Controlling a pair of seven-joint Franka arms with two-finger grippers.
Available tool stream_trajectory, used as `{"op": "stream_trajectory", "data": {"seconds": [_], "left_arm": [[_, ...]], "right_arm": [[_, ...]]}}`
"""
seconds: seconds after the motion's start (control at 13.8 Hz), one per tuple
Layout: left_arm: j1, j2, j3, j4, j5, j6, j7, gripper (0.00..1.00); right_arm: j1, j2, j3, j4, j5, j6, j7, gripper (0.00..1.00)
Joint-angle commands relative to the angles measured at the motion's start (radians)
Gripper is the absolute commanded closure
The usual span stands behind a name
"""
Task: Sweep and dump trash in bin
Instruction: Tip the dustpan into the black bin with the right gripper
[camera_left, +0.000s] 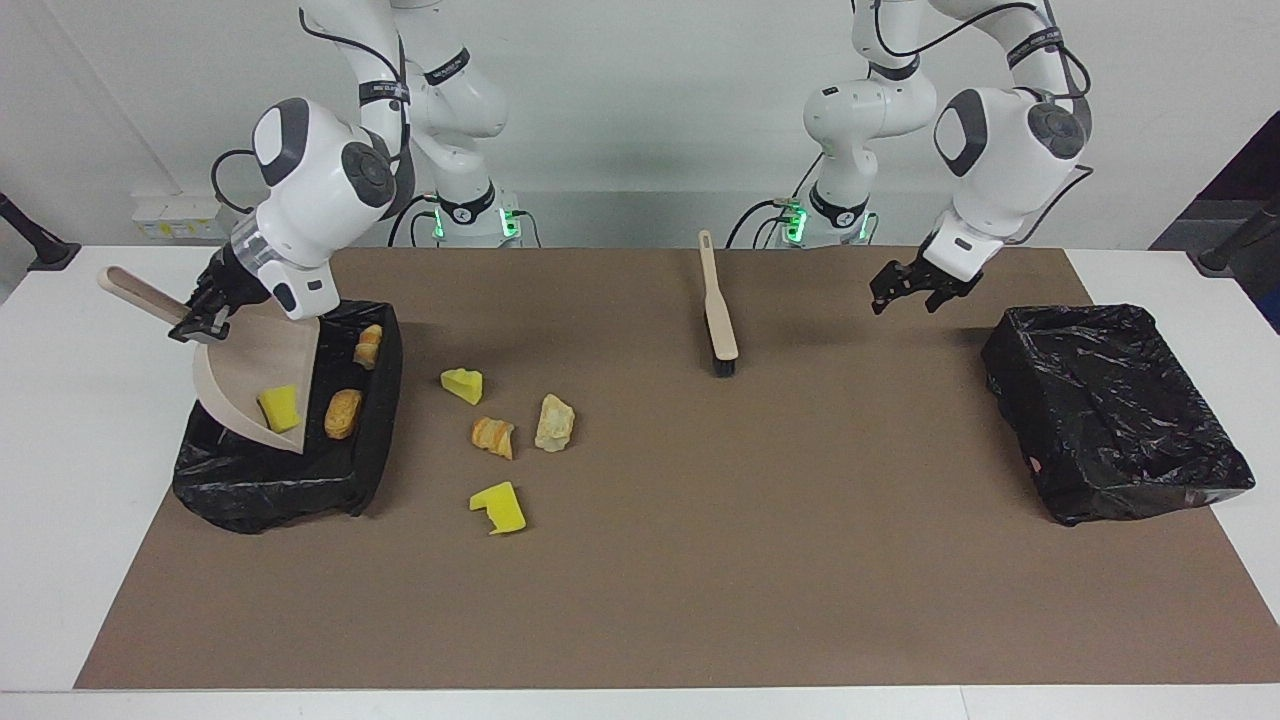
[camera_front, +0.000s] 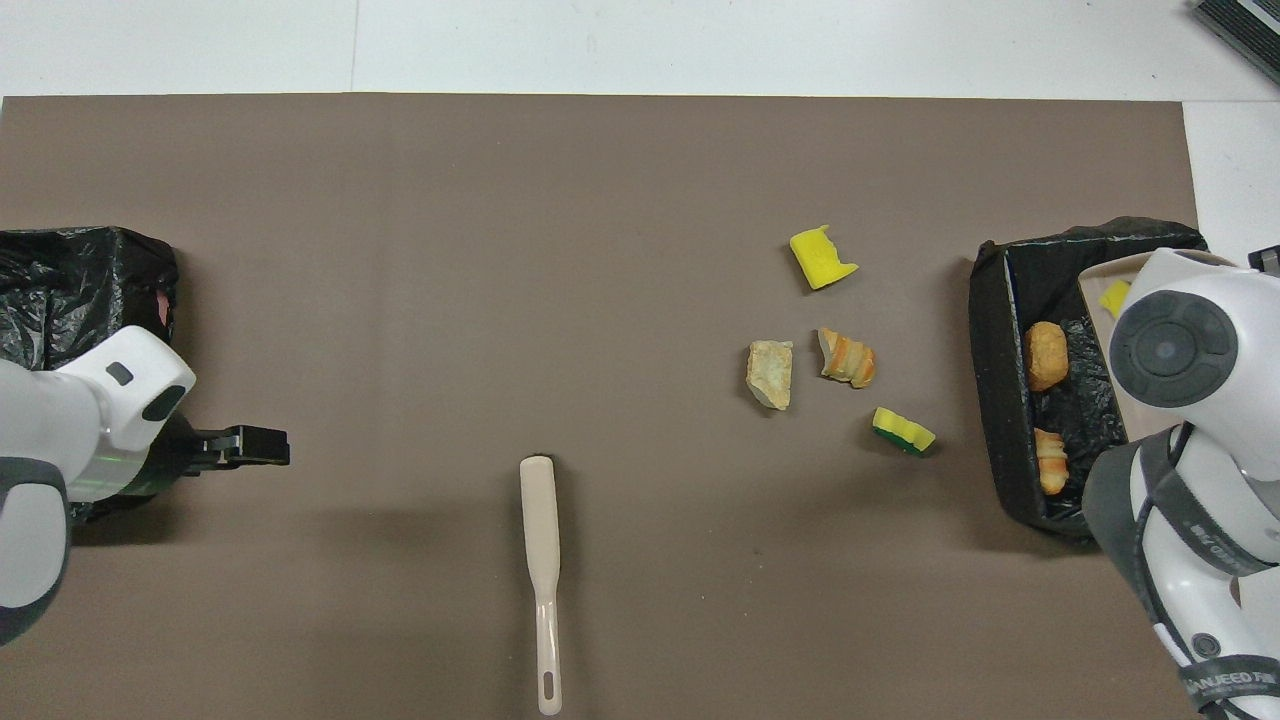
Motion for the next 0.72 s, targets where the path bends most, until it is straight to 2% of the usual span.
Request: {"op": "stream_trajectory", "data": {"seconds": [0.0,0.14,0.43,0.65], "left_arm": [[0.015,0.103,-0.015,0.205,0.055,-0.093,0.003,0.00],[0.017,0.127,-0.015,0.317,0.080,-0.188,0.003,0.00],[-0.044,0.130,-0.020,0.364,0.097,-0.196,-0.008,0.00],[-0.031,0.151,-0.017,0.482,0.100,-0.235,-0.014,0.00]], "right_arm": [[0.037,-0.013,0.002,0.007,-0.042,-0.061,0.022,1.00],[0.056,-0.015,0.002,0.008,-0.065,-0.085,0.022,1.00],[0.063,-0.016,0.005,0.011,-0.106,-0.093,0.020,1.00],[0.086,-0.026,0.008,0.008,-0.162,-0.104,0.014,1.00]]}}
